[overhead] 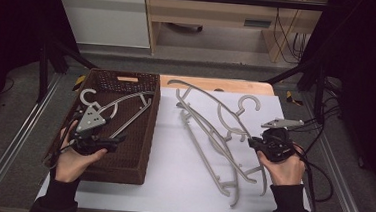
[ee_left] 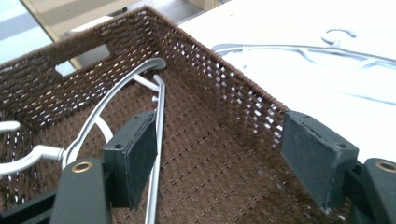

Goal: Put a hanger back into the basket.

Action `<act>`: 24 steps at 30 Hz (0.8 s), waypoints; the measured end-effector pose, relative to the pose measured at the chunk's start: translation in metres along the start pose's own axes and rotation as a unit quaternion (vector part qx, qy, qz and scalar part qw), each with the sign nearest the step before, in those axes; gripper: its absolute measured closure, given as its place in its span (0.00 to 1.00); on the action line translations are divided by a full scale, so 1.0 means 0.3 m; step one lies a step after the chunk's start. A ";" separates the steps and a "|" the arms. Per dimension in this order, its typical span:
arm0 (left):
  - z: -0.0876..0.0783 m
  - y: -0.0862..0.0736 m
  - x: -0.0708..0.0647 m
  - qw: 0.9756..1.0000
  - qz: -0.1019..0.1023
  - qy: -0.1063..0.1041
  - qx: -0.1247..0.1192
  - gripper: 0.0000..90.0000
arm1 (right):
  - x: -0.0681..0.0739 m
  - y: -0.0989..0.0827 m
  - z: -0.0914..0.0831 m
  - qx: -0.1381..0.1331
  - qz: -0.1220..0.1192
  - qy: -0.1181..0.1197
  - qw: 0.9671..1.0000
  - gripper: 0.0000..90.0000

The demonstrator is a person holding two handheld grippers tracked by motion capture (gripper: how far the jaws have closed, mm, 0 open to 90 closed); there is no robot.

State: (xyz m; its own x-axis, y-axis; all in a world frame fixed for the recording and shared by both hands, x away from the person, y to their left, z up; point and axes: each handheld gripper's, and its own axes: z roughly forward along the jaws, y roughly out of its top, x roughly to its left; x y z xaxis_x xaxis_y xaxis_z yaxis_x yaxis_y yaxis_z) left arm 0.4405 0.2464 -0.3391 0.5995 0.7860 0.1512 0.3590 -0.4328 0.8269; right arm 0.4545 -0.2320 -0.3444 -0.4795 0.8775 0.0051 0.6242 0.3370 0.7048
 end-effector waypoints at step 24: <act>-0.067 0.197 -0.037 0.999 0.048 -0.015 -0.021 0.29 | 0.104 0.062 -0.090 -0.035 -0.116 0.026 0.992 0.92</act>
State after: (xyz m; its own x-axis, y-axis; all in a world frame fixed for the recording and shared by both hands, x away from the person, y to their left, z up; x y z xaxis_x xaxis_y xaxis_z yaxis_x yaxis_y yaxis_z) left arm 0.4406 0.2209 -0.2809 0.6513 0.7277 0.2150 0.2693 -0.4866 0.8311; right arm 0.4345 -0.2077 -0.3120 -0.6373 0.7598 -0.1287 0.4489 0.5018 0.7394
